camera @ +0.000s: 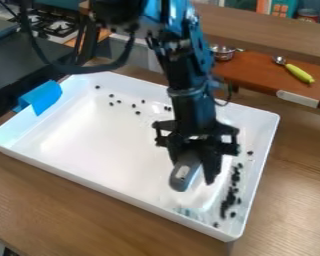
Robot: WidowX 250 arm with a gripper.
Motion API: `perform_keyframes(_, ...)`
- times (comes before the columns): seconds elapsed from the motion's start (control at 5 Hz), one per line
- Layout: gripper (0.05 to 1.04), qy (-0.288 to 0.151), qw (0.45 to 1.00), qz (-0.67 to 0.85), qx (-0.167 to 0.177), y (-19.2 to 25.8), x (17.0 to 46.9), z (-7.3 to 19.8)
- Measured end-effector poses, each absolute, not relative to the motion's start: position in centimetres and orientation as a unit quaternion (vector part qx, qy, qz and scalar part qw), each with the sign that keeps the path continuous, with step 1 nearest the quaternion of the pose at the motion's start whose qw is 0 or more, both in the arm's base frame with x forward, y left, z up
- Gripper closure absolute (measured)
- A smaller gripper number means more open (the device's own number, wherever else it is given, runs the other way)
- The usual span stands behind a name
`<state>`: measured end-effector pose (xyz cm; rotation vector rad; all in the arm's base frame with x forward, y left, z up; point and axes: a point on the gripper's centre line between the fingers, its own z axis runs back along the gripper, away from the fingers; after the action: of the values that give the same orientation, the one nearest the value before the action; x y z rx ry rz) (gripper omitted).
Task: Sweep into pile
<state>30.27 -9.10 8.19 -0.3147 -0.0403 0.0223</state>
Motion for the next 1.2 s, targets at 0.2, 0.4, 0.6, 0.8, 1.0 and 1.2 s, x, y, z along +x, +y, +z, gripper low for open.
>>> perform_keyframes(0.2,0.598,-0.056,0.975,0.044,-0.21,-6.3,30.6,12.9)
perform_keyframes(0.4,0.598,-0.082,0.966,0.052,-0.241,-2.1,30.6,16.4)
perform_keyframes(0.6,0.598,-0.093,0.967,0.038,-0.236,2.3,30.3,18.5)
perform_keyframes(0.8,0.598,-0.07,0.972,0.053,-0.219,7.2,30.4,17.2)
perform_keyframes(1.0,0.598,-0.076,0.975,0.068,-0.196,11.2,30.8,15.8)
perform_keyframes(1.2,0.598,-0.075,0.976,0.094,-0.184,14.6,31.5,14.0)
